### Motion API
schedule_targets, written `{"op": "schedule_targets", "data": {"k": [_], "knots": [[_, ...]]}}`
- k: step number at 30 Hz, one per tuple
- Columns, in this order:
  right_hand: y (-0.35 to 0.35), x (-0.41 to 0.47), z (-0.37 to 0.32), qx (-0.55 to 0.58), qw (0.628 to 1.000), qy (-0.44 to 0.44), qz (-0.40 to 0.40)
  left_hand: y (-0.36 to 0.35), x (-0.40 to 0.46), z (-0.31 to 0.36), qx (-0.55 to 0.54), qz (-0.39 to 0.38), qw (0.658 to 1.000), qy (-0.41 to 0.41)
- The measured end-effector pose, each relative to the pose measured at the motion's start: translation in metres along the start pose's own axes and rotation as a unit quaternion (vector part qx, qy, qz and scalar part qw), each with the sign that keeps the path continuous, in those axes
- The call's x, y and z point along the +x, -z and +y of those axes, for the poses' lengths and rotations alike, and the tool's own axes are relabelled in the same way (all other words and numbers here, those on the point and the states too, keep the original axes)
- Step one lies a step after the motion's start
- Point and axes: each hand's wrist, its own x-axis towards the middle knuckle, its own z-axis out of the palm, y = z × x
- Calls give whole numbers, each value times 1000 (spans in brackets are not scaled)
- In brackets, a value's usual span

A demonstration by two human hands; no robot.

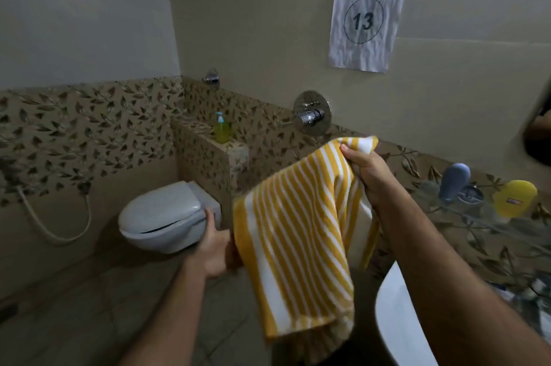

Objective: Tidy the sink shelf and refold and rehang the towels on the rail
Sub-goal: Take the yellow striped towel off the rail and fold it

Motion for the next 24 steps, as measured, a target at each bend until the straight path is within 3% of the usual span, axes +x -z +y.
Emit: {"op": "schedule_targets", "data": {"k": [2, 6, 8, 11, 14, 17, 24], "knots": [[10, 0, 11, -10, 999, -19, 28, -2, 5, -19, -11, -33, 999, -7], [35, -3, 16, -5, 998, -31, 62, -1, 12, -5, -20, -7, 993, -116], [43, -4, 14, 20, 997, -31, 70, 2, 15, -4, -35, -37, 992, -119], [50, -6, 16, 18, 996, -45, 78, -10, 16, -18, 25, -72, 993, -86], [57, -10, 20, -5, 992, -70, 107, -27, 17, -20, 86, -31, 989, -118], [69, -14, 16, -19, 990, -93, 103, -30, 16, -5, 70, 34, 986, -144], [85, -17, -1, -54, 982, -168, 61, -38, 4, 15, 92, 65, 974, -194]]}}
